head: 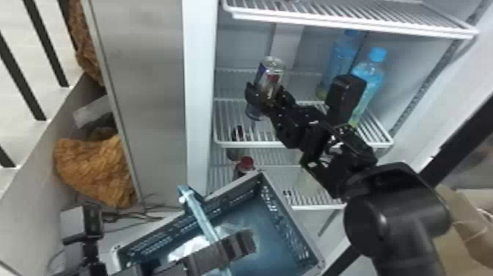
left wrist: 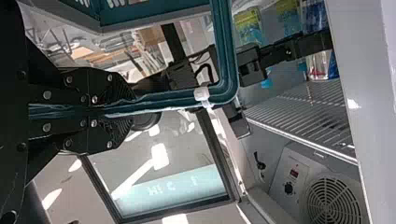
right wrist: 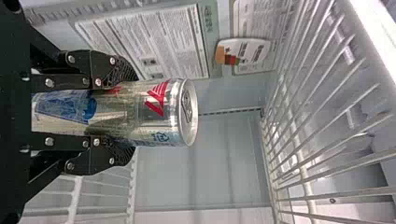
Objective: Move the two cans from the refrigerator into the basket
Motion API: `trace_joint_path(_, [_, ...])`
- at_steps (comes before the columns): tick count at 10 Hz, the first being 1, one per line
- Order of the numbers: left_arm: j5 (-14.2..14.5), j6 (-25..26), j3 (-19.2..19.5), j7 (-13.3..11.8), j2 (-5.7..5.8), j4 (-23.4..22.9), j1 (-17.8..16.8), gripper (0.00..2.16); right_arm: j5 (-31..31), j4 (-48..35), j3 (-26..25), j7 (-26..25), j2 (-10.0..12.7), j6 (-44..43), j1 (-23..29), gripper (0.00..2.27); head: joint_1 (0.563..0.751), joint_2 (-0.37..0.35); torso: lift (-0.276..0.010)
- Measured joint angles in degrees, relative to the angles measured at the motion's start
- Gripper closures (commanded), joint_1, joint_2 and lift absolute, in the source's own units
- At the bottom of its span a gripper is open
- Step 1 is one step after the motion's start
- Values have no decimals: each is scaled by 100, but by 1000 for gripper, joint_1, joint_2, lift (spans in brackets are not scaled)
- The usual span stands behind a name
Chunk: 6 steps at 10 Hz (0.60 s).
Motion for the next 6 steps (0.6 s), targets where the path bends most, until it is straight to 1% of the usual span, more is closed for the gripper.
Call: trace_joint_path(6, [-16, 10, 17, 0, -2, 14, -16, 1202, -353, -1847, -299, 37, -190, 827, 1147, 1273, 695, -182, -35])
